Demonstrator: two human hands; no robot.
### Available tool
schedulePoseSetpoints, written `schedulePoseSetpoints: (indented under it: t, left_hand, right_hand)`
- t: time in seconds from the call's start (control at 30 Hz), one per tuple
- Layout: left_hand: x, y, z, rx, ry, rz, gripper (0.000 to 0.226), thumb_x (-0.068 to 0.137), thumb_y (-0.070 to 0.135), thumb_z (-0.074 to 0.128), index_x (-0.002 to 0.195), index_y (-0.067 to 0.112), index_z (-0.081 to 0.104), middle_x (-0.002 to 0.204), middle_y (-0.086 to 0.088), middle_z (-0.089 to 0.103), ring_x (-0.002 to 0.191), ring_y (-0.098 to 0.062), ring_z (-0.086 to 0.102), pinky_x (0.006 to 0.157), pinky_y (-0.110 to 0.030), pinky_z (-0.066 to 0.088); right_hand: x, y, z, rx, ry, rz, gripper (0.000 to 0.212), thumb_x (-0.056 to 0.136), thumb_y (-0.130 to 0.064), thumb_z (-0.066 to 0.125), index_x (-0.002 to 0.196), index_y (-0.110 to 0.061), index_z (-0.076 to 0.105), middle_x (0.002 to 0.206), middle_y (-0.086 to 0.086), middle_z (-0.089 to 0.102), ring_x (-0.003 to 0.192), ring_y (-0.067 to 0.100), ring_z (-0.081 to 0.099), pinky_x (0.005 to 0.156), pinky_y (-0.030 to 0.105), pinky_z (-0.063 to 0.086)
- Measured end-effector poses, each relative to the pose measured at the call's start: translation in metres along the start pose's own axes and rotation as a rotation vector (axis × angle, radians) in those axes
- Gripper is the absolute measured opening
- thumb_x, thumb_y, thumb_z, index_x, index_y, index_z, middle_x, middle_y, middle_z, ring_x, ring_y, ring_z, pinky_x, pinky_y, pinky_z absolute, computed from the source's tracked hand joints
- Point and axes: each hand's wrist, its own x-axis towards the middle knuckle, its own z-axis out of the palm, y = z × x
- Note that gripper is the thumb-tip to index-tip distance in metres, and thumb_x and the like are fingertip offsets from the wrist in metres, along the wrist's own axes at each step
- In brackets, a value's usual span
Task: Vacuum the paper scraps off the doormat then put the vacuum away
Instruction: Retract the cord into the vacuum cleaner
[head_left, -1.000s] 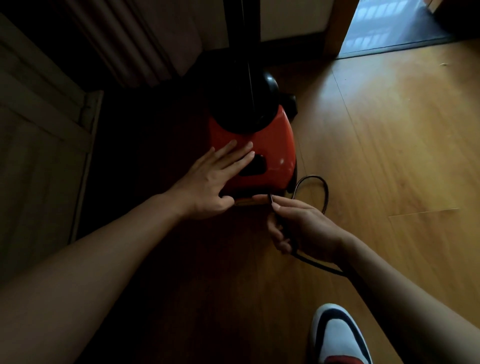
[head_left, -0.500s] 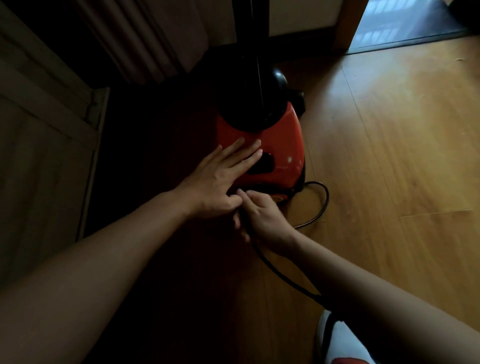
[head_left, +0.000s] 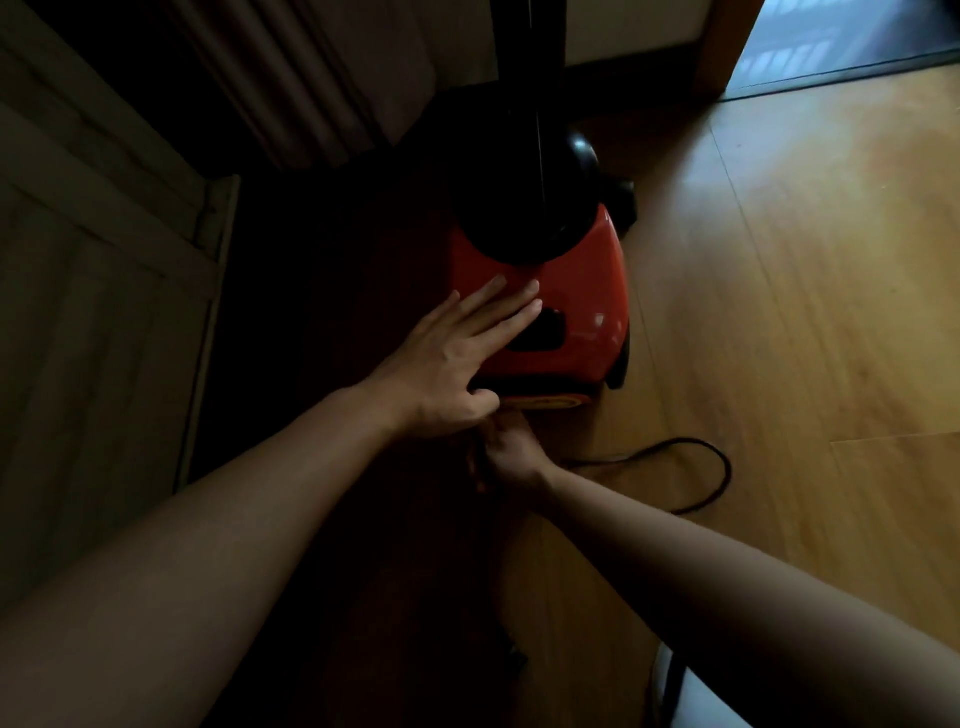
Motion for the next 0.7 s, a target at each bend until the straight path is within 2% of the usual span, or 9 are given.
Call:
schedulePoseSetpoints:
  t: [0.1, 0.2, 0.23, 0.3, 0.43, 0.53, 0.6, 0.7]
  left_hand:
    - [-0.001, -0.003, -0.001, -0.006, -0.008, 0.009, 0.094, 0.083, 0.023, 0.057, 0.157, 0.034, 0.0, 0.163, 0.021, -0.012, 0.148, -0.002, -0.021, 0.118, -0.033, -0.011]
    - [0.0, -0.005, -0.002, -0.008, -0.002, 0.017, 0.094, 0.083, 0.02, 0.058, 0.157, 0.034, 0.001, 0.163, 0.02, -0.01, 0.149, -0.003, -0.019, 0.119, -0.034, -0.009]
    - [0.0, -0.005, -0.001, -0.011, 0.001, 0.017, 0.094, 0.083, 0.02, 0.059, 0.157, 0.034, 0.002, 0.163, 0.02, -0.009, 0.149, -0.003, -0.019, 0.119, -0.035, -0.009]
    - [0.0, -0.006, -0.001, -0.017, 0.006, 0.015, 0.095, 0.083, 0.019, 0.059, 0.157, 0.035, 0.002, 0.163, 0.02, -0.009, 0.149, -0.003, -0.018, 0.119, -0.035, -0.008]
    - [0.0, -0.006, -0.002, -0.007, 0.006, 0.03, 0.094, 0.083, 0.019, 0.059, 0.157, 0.035, 0.002, 0.163, 0.021, -0.01, 0.148, -0.003, -0.019, 0.119, -0.034, -0.009]
    - [0.0, -0.007, 0.0, -0.01, 0.011, 0.029, 0.093, 0.082, 0.024, 0.056, 0.157, 0.035, 0.001, 0.163, 0.02, -0.01, 0.148, -0.003, -0.019, 0.118, -0.034, -0.009]
    - [0.001, -0.007, 0.002, -0.007, 0.016, 0.029, 0.093, 0.08, 0.028, 0.053, 0.157, 0.034, 0.002, 0.164, 0.019, -0.009, 0.149, -0.004, -0.019, 0.118, -0.036, -0.008]
    - [0.002, -0.008, 0.003, 0.002, 0.021, 0.03, 0.094, 0.079, 0.029, 0.053, 0.157, 0.035, 0.001, 0.164, 0.019, -0.009, 0.149, -0.004, -0.018, 0.118, -0.036, -0.008]
  right_hand:
    - [0.006, 0.01, -0.015, -0.041, -0.05, 0.11, 0.045, 0.107, -0.041, 0.043, 0.094, -0.002, 0.064, 0.063, 0.008, 0.063, 0.043, 0.014, 0.059, 0.042, 0.024, 0.047]
    - [0.011, 0.028, -0.042, -0.132, -0.02, 0.158, 0.034, 0.101, -0.038, 0.057, 0.122, -0.012, 0.059, 0.103, 0.012, 0.07, 0.076, 0.02, 0.071, 0.062, 0.034, 0.061]
    - [0.008, 0.031, -0.052, -0.109, -0.015, 0.213, 0.035, 0.099, -0.04, 0.059, 0.124, -0.015, 0.057, 0.108, 0.012, 0.069, 0.079, 0.021, 0.07, 0.062, 0.034, 0.061]
    - [0.0, 0.03, -0.073, -0.031, -0.01, 0.335, 0.033, 0.098, -0.042, 0.06, 0.116, -0.014, 0.059, 0.094, 0.008, 0.067, 0.063, 0.016, 0.062, 0.049, 0.027, 0.052]
    - [-0.016, 0.026, -0.117, -0.006, 0.06, 0.346, 0.036, 0.099, -0.039, 0.06, 0.101, -0.004, 0.066, 0.065, 0.001, 0.054, 0.045, 0.009, 0.045, 0.041, 0.023, 0.036]
    - [-0.032, 0.013, -0.138, 0.101, 0.133, 0.307, 0.036, 0.101, -0.035, 0.058, 0.092, -0.002, 0.07, 0.06, 0.001, 0.047, 0.048, 0.012, 0.039, 0.046, 0.026, 0.032]
    - [-0.043, 0.001, -0.145, 0.19, 0.12, 0.259, 0.036, 0.102, -0.033, 0.055, 0.073, -0.013, 0.064, 0.057, -0.002, 0.043, 0.049, 0.011, 0.037, 0.052, 0.027, 0.03]
    - [-0.053, -0.011, -0.146, 0.242, 0.064, 0.206, 0.037, 0.104, -0.034, 0.051, 0.071, -0.018, 0.054, 0.057, -0.005, 0.036, 0.05, 0.011, 0.033, 0.053, 0.026, 0.032]
